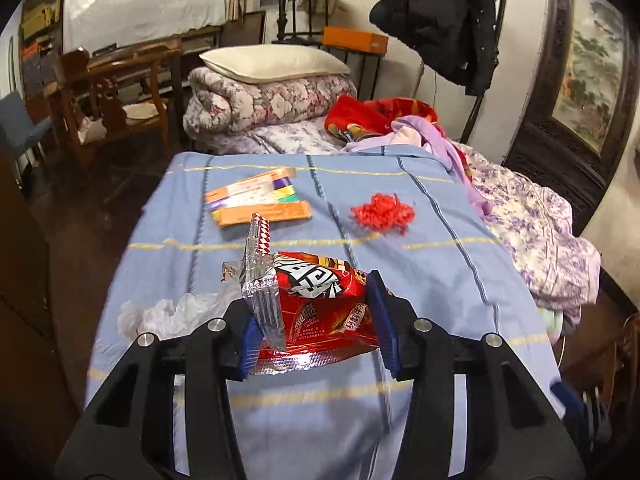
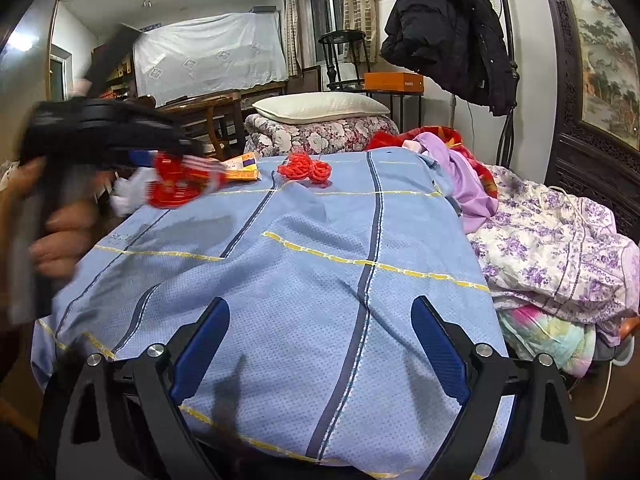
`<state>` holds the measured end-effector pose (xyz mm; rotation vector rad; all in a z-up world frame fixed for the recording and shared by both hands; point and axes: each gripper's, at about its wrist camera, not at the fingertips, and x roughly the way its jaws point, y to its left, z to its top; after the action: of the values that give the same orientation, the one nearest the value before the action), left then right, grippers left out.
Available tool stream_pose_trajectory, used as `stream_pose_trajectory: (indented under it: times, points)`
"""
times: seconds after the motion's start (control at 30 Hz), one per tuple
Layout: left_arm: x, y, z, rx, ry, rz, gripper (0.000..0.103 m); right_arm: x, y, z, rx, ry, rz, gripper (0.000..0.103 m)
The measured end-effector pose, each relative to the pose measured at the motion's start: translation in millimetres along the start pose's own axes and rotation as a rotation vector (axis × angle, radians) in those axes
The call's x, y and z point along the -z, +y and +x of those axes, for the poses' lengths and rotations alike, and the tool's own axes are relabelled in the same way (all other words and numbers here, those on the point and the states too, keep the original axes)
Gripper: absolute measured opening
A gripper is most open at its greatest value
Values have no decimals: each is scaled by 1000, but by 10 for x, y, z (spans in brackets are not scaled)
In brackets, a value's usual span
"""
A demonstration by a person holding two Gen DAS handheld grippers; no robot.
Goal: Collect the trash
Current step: 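Grasp the red snack wrapper with the left gripper while the right grasps the red tassels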
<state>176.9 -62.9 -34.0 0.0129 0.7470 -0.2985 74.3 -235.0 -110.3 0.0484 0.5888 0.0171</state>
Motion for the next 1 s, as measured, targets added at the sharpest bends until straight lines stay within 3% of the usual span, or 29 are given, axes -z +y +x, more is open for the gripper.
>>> stream_pose_trajectory:
  times: [0.4,0.67,0.8,1.0]
  points:
    - [482,429,-281,-11,57,-90,48,1,92,-7,37,5,-41,90]
    - [695,544,-204,-17,85,-108,56,-4,141,30,50,27,-61,90]
    - [796,616,-206,-12,86,-143,68,-7,154,50,54,36,-66,90]
    - [895,705,-281,38,58,-170,66,-8,171,84,55,46,-76,90]
